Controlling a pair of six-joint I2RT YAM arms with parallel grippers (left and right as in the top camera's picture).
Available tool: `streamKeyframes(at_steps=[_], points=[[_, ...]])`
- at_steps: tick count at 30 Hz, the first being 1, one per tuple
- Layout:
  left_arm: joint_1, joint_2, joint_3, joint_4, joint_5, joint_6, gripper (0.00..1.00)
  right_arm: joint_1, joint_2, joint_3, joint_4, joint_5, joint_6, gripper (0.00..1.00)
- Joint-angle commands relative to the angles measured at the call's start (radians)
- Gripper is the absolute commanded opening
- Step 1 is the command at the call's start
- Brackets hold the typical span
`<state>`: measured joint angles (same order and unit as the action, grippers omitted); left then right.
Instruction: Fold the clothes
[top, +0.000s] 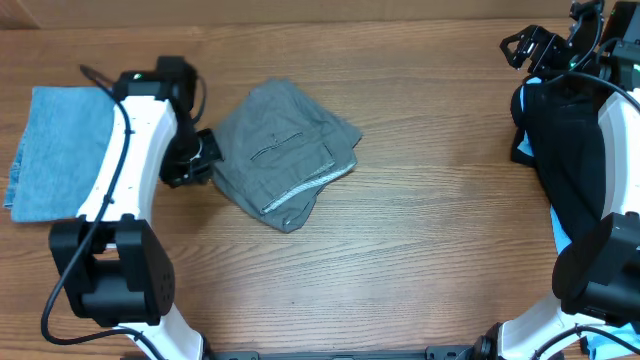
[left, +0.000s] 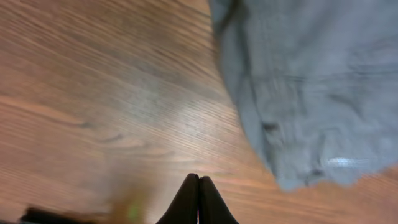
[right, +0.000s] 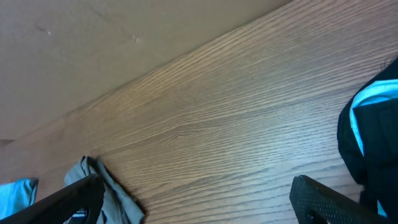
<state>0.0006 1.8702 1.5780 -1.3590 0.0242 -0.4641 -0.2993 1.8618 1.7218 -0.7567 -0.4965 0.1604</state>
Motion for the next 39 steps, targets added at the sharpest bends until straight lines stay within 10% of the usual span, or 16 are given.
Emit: streamKeyframes(at_steps=[1,12,26,39], points=[[0.016,0.009,-0.106,0.08,0.019,-0.038,0.04,0.001,-0.003,-0.001,0.002,0.003,0.0,1.0],[0.021,0.01,-0.465,0.585,0.005,-0.142,0.04,0.001,-0.003,-0.001,0.002,0.003,-0.001,1.0],[0.018,0.01,-0.515,1.012,0.002,0.232,0.04,0.001,-0.003,-0.001,0.002,0.003,-0.001,1.0],[0.016,0.01,-0.515,1.33,0.18,0.27,0.04,0.001,-0.003,-0.001,0.002,0.003,0.0,1.0]])
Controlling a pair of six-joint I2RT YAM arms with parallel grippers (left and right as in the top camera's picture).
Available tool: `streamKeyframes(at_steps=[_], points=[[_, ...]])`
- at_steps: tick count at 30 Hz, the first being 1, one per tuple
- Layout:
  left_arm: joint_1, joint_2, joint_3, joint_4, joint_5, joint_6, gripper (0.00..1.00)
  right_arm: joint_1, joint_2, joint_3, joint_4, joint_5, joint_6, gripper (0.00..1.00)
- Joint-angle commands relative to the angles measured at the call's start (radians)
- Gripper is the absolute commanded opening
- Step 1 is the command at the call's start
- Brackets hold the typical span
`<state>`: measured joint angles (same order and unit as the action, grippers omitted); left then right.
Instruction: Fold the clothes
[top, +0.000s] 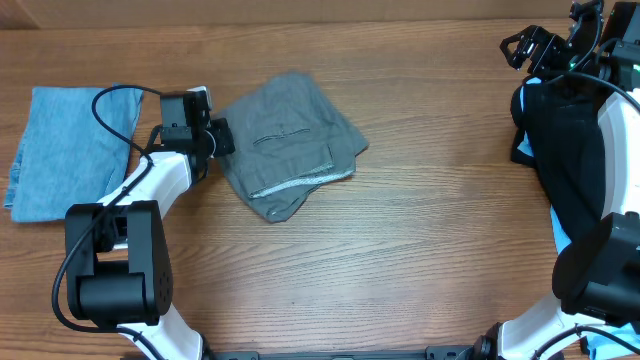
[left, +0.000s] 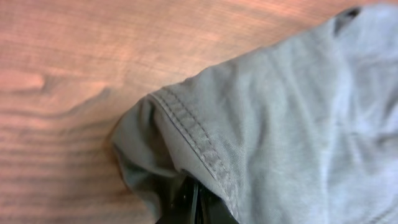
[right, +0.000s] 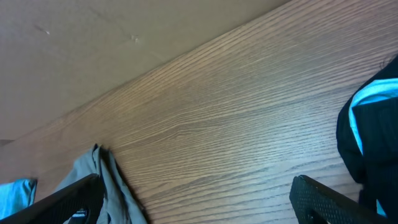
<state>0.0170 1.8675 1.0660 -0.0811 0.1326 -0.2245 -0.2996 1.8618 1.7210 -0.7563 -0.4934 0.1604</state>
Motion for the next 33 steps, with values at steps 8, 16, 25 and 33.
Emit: streamKeyframes(at_steps=[8,16,25,33], points=[[0.015,0.011,0.003,0.029,0.029,0.066,0.04,0.001,-0.003,0.0,0.002,0.0,0.0,1.0],[0.017,-0.061,0.073,-0.245,-0.004,0.045,0.32,0.001,-0.003,0.0,0.002,0.0,-0.001,1.0],[0.015,-0.272,0.153,-0.572,0.222,0.072,0.84,0.001,-0.003,0.0,0.002,0.0,-0.001,1.0],[-0.053,-0.059,0.152,-0.654,0.282,-0.03,1.0,0.001,-0.003,0.0,0.002,0.0,-0.001,1.0]])
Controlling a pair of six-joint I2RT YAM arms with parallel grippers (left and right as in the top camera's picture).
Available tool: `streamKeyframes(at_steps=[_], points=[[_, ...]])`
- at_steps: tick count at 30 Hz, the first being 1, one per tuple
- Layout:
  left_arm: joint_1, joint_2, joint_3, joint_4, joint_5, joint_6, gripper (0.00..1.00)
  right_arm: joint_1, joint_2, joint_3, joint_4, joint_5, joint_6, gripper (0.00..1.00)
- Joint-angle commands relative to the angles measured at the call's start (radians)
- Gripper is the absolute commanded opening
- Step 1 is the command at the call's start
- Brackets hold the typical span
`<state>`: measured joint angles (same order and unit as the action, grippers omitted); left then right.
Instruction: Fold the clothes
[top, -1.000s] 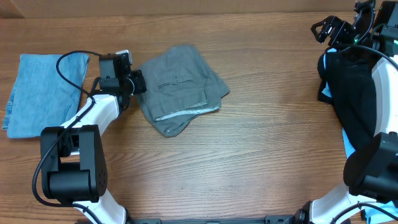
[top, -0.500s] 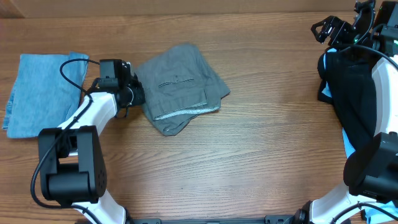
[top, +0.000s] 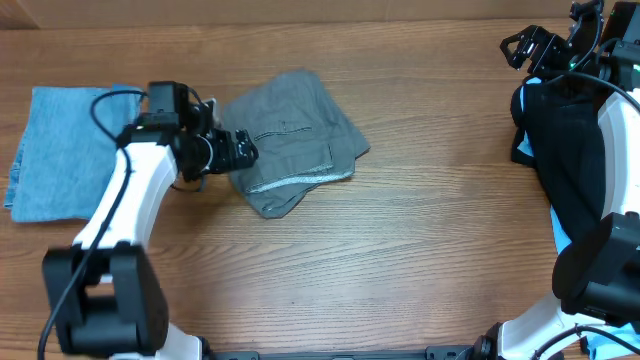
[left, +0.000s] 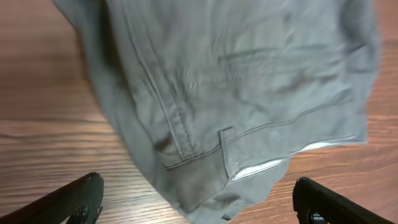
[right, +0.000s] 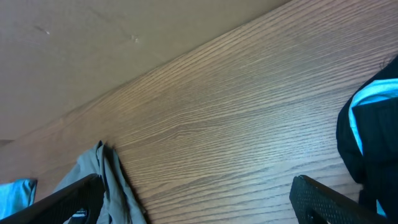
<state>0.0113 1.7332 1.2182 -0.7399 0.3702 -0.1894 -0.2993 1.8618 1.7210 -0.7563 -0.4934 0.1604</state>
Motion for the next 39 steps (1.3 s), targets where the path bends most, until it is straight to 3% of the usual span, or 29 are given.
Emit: streamKeyframes(at_steps=[1,8,19,26,39], points=[[-0.059,0.093,0.0,0.012,0.031,-0.082,1.0,0.001,-0.003,0.0,0.002,0.0,-0.001,1.0],[-0.142,0.157,0.0,0.032,-0.155,-0.227,1.0,0.001,-0.003,0.0,0.002,0.0,-0.001,1.0],[-0.143,0.058,0.024,0.036,-0.155,-0.392,1.0,0.001,-0.003,0.0,0.002,0.0,-0.001,1.0],[-0.159,0.078,0.006,-0.007,-0.347,-0.571,1.0,0.001,-0.003,0.0,0.002,0.0,-0.001,1.0],[-0.185,0.19,-0.001,0.016,-0.344,-0.6,1.0,0.001,-0.003,0.0,0.002,0.0,-0.001,1.0]])
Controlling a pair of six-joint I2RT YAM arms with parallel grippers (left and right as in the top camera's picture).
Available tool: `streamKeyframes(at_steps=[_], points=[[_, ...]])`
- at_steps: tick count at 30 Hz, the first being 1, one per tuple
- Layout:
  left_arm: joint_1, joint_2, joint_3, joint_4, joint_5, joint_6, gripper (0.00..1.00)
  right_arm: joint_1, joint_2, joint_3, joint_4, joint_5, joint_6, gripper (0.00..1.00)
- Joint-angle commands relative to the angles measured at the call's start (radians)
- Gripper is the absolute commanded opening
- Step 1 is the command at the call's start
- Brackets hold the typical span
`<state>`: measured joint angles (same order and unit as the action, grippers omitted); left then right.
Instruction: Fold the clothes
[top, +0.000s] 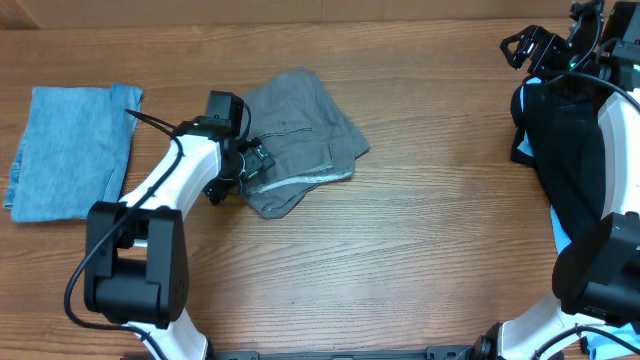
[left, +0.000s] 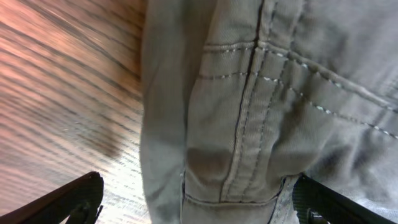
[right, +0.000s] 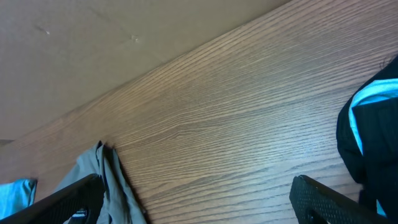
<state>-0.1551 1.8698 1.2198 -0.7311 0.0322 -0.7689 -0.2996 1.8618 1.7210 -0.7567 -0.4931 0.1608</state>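
A folded grey garment with a stitched pocket lies on the wooden table left of centre. My left gripper stands open low over the garment's lower left edge. In the left wrist view the grey garment and its seams fill the frame, and the left gripper holds nothing between its fingers. My right gripper is open at the far right corner, holding nothing. In the right wrist view the right gripper hangs over bare wood, with the grey garment far off.
A folded blue cloth lies at the left end of the table. A heap of black clothes with a cyan piece sits at the right edge, seen also as black clothes in the right wrist view.
My left gripper, still open, has gone from higher above the garment's left part to close over its lower left edge. The garment and the right arm have not moved.
My left gripper was shut over bare table beside the garment's left edge. Then it was shut at that edge, and the garment lay slightly shifted to the right. Then it was open above the garment, and now it is open close over the lower left edge.
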Motion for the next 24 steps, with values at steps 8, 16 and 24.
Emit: streamKeyframes(at_steps=[8,16,24], points=[[-0.036,0.199,-0.003,0.006,0.051,-0.024,1.0,0.001,-0.003,0.0,0.002,0.0,-0.001,1.0],[-0.036,0.217,-0.003,0.006,0.1,-0.02,0.74,0.001,-0.003,0.0,0.002,0.0,-0.001,1.0],[-0.035,0.217,-0.002,0.026,0.099,-0.005,0.27,0.001,-0.003,0.0,0.002,0.0,-0.001,1.0]])
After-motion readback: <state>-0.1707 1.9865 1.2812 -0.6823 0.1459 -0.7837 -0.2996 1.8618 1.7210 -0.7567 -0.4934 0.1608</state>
